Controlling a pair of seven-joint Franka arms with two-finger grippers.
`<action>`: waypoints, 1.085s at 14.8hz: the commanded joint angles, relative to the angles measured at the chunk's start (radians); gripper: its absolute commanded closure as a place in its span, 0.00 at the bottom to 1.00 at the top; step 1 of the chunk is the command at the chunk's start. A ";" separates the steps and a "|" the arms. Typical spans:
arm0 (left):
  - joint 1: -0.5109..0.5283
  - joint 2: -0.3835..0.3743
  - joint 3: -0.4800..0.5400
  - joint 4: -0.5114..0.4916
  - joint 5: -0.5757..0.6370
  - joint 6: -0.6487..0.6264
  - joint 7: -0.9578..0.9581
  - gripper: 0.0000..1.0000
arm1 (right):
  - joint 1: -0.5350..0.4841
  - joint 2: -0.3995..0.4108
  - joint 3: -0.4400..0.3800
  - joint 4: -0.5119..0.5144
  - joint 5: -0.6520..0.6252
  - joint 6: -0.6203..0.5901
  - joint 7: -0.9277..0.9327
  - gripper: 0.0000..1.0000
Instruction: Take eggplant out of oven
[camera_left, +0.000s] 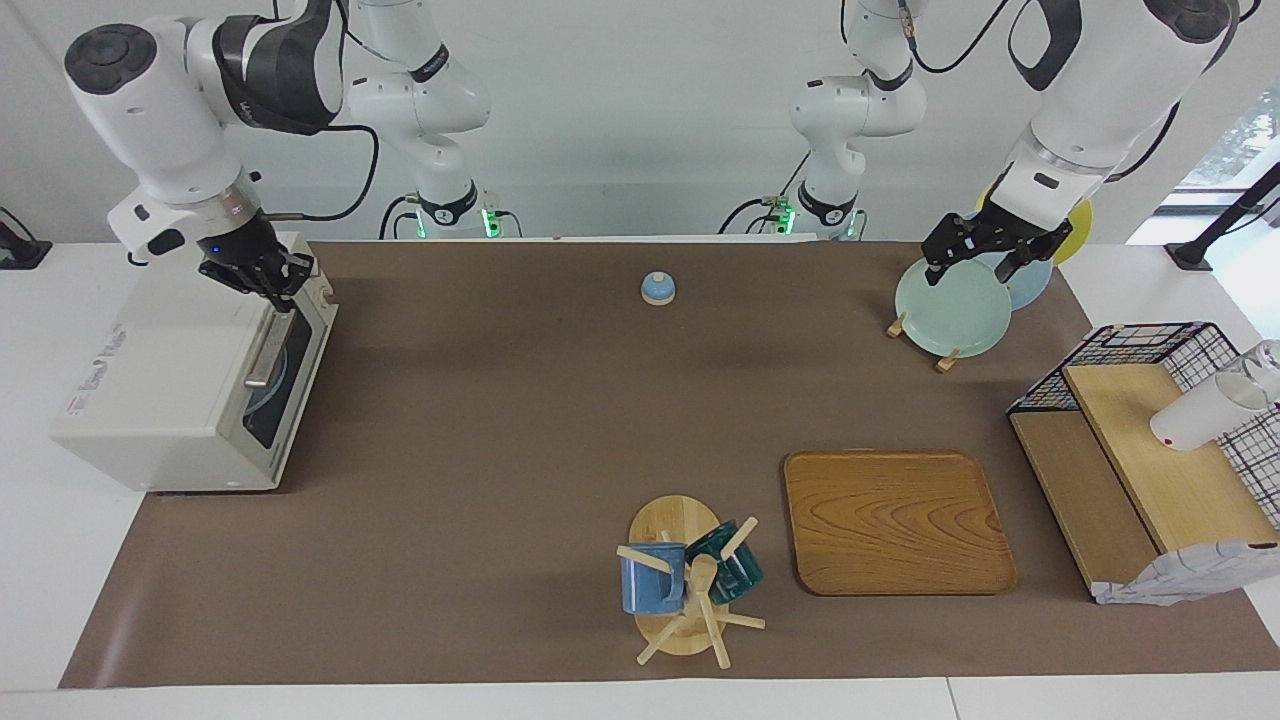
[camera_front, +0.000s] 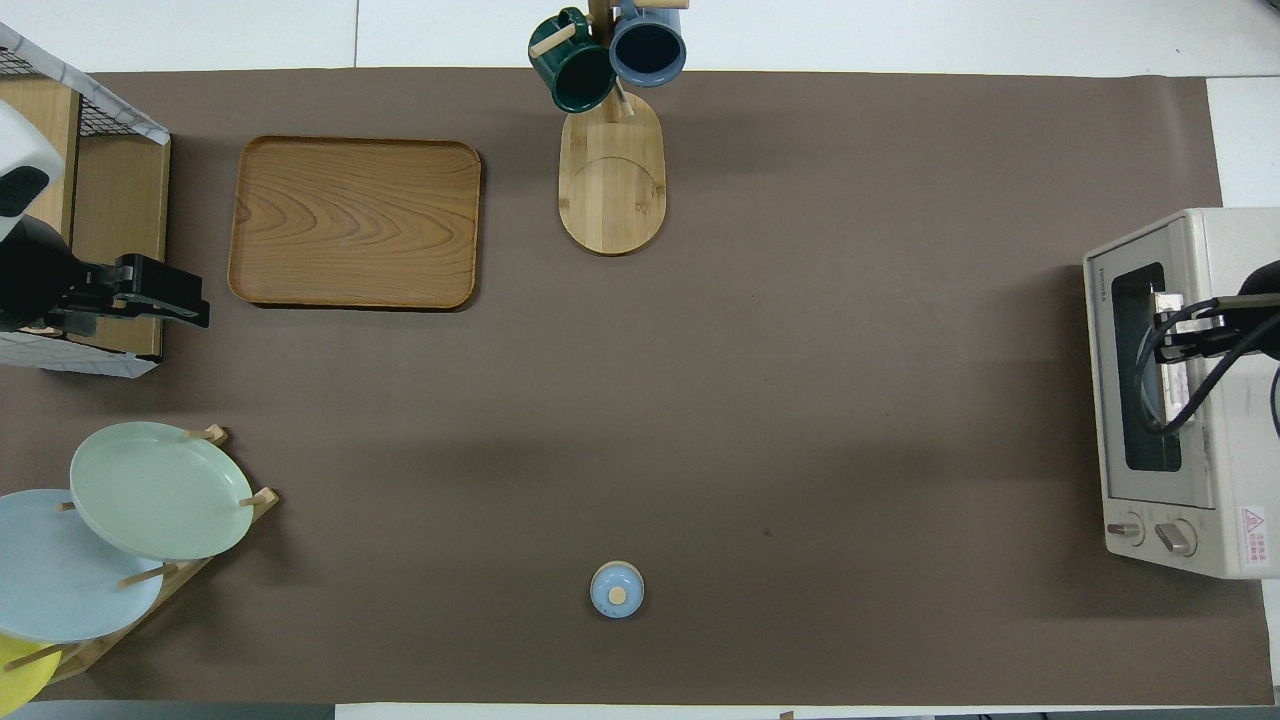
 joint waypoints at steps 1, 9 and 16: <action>0.012 -0.003 -0.009 -0.002 -0.006 -0.008 -0.008 0.00 | -0.005 -0.022 0.005 -0.047 -0.017 0.037 -0.013 1.00; 0.011 -0.003 -0.009 -0.002 -0.006 -0.008 -0.008 0.00 | -0.048 0.045 0.004 -0.071 -0.030 0.153 -0.031 1.00; 0.011 -0.003 -0.009 -0.002 -0.006 -0.010 -0.008 0.00 | -0.099 0.060 0.005 -0.136 -0.030 0.225 -0.031 1.00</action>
